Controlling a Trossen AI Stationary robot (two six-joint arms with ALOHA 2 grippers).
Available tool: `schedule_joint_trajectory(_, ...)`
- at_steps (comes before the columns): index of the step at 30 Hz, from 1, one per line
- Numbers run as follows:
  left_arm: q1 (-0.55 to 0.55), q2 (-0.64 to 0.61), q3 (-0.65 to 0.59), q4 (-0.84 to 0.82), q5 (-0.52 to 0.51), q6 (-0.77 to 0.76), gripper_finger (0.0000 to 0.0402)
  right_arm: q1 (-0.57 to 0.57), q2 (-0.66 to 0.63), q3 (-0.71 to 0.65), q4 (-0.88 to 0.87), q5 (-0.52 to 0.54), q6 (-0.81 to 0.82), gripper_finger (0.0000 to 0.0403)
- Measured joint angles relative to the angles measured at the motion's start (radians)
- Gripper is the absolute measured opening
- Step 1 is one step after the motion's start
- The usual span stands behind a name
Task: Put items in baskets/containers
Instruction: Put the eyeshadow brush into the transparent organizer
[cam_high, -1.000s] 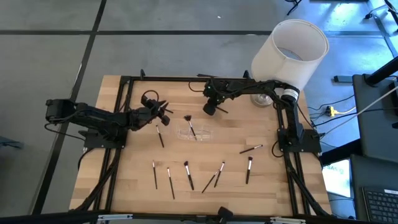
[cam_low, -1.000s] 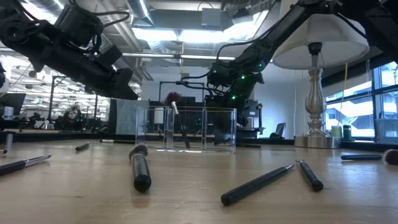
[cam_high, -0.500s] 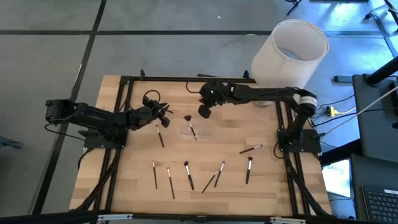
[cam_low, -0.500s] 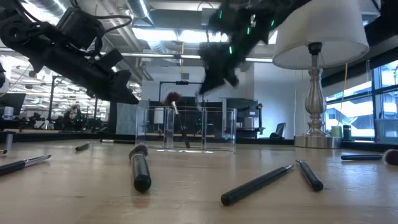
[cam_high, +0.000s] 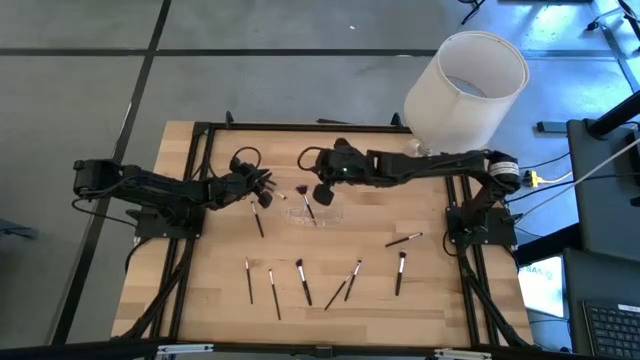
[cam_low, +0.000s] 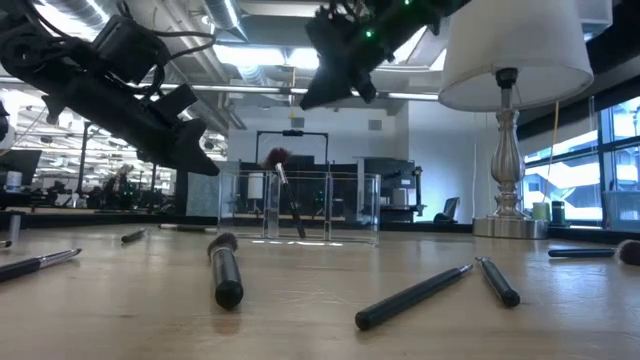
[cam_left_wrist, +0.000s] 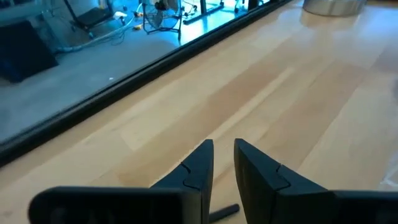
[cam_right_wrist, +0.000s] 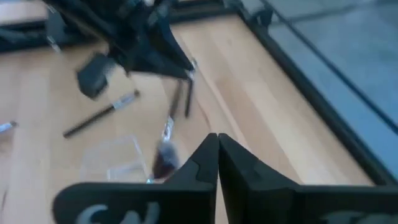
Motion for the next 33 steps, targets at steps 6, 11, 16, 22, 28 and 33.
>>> schedule_joint_trajectory(6,0.034,0.000,0.029,-0.062,0.202,0.081,0.0063,0.029,-0.023,0.000,-0.101,0.000,0.022,0.0036)
schedule_joint_trajectory(11,0.067,0.018,0.186,-0.413,0.445,0.032,0.0059,0.093,-0.067,0.000,-0.143,-0.002,0.004,0.0053)
schedule_joint_trajectory(16,0.061,0.038,0.304,-0.653,0.474,0.149,0.0073,0.134,-0.080,0.000,-0.191,-0.030,0.027,0.0077)
schedule_joint_trajectory(22,0.008,0.039,0.337,-0.683,0.538,0.285,0.0110,0.170,-0.083,-0.041,-0.197,-0.028,0.058,0.0108)
schedule_joint_trajectory(28,-0.070,0.077,0.334,-0.738,0.546,0.270,0.0151,0.183,-0.110,-0.148,-0.119,0.036,0.089,0.0126)
schedule_joint_trajectory(33,-0.106,0.143,0.333,-0.791,0.546,0.268,0.0165,0.183,-0.171,-0.256,0.010,0.027,0.108,0.0127)
